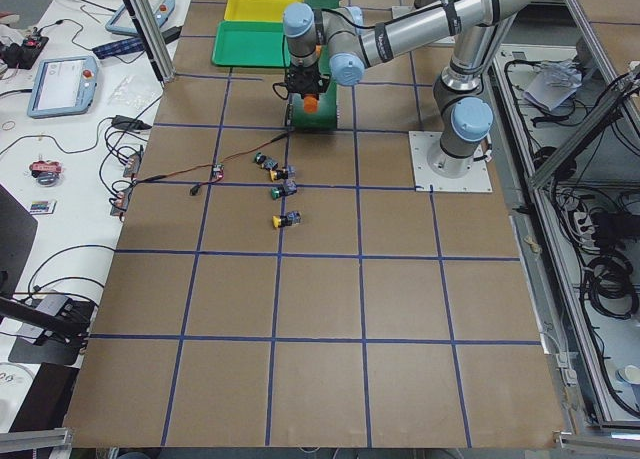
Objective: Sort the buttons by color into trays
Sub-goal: 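Carry the second cylinder with the left gripper over the conveyor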
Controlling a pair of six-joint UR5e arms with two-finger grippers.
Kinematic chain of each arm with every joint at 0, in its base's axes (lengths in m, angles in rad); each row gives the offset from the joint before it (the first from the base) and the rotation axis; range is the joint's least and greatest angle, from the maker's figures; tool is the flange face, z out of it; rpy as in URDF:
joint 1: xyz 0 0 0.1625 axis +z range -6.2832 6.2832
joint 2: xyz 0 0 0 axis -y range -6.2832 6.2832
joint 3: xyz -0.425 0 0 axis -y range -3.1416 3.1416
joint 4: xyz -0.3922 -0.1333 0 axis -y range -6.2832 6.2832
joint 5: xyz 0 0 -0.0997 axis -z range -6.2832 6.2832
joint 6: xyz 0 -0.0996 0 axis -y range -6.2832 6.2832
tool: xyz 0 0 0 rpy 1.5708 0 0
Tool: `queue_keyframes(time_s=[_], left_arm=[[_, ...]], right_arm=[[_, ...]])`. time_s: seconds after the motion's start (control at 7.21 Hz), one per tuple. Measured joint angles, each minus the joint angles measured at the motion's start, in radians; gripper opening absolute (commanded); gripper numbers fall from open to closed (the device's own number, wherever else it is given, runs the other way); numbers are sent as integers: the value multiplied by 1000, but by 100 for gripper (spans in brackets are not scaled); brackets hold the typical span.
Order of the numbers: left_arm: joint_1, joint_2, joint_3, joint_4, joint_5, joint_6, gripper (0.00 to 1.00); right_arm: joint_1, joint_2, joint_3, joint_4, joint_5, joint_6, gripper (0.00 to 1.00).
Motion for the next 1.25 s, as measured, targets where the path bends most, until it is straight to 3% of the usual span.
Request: queue_keyframes(time_s=[0.83,1.25], left_arm=[[-5,-28,-25,36,-2,-12,0],[-6,-48,-24,50,-4,-10,13]], right_arm=[[-1,0,0,0,-1,0,100],[-1,0,0,1,-1,0,100]])
